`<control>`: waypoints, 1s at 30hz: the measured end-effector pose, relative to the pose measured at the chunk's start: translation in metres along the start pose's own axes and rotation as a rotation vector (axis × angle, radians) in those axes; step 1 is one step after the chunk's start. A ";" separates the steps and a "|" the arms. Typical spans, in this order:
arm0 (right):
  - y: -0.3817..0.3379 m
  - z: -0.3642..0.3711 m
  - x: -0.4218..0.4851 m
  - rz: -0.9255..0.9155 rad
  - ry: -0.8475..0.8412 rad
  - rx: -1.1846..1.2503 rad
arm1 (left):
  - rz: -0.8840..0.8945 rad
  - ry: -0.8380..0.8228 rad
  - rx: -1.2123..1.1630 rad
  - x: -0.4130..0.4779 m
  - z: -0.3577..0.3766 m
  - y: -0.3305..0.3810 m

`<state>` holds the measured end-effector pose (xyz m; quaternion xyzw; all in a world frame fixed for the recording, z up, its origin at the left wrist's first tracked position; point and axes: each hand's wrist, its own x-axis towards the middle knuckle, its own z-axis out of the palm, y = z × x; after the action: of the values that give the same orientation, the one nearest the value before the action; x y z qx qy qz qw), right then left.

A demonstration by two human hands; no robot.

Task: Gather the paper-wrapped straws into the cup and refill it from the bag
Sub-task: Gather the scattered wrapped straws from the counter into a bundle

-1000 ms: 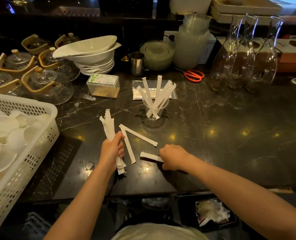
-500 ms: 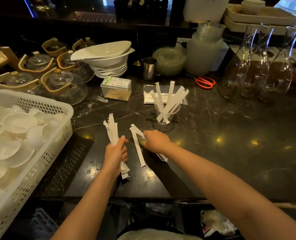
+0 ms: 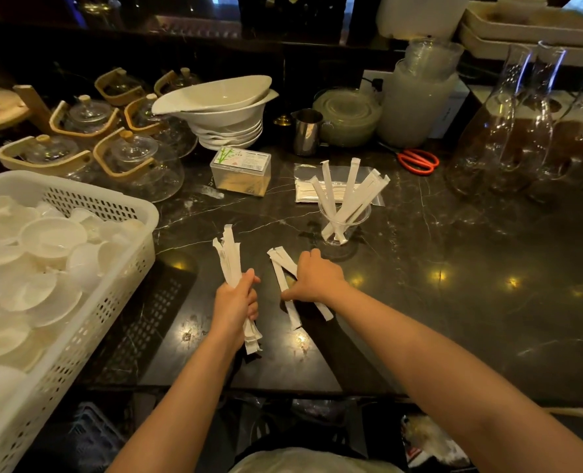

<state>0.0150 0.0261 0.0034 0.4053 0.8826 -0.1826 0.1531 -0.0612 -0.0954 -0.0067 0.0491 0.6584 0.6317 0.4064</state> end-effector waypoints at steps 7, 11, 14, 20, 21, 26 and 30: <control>-0.005 -0.003 -0.003 -0.072 0.004 -0.055 | 0.005 0.002 0.012 0.005 -0.004 -0.001; -0.006 -0.006 -0.007 -0.127 -0.001 -0.118 | 0.010 -0.009 -0.002 0.006 -0.004 0.000; -0.008 -0.007 -0.008 -0.158 -0.009 -0.182 | 0.003 -0.004 -0.002 0.007 -0.002 0.001; 0.000 -0.015 -0.006 -0.177 -0.121 -0.114 | 0.005 -0.013 -0.015 0.008 0.001 0.004; 0.002 -0.017 -0.007 -0.182 -0.137 -0.098 | 0.012 -0.023 -0.020 0.009 0.002 0.005; 0.010 -0.030 -0.011 -0.212 -0.150 0.228 | 0.049 -0.107 -0.060 0.015 0.006 0.011; 0.011 -0.047 -0.025 -0.284 -0.170 0.629 | 0.101 -0.247 -0.062 0.017 0.020 0.017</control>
<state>0.0331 0.0374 0.0528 0.2890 0.8148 -0.4981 0.0667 -0.0685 -0.0664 0.0028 0.1470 0.5804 0.6605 0.4531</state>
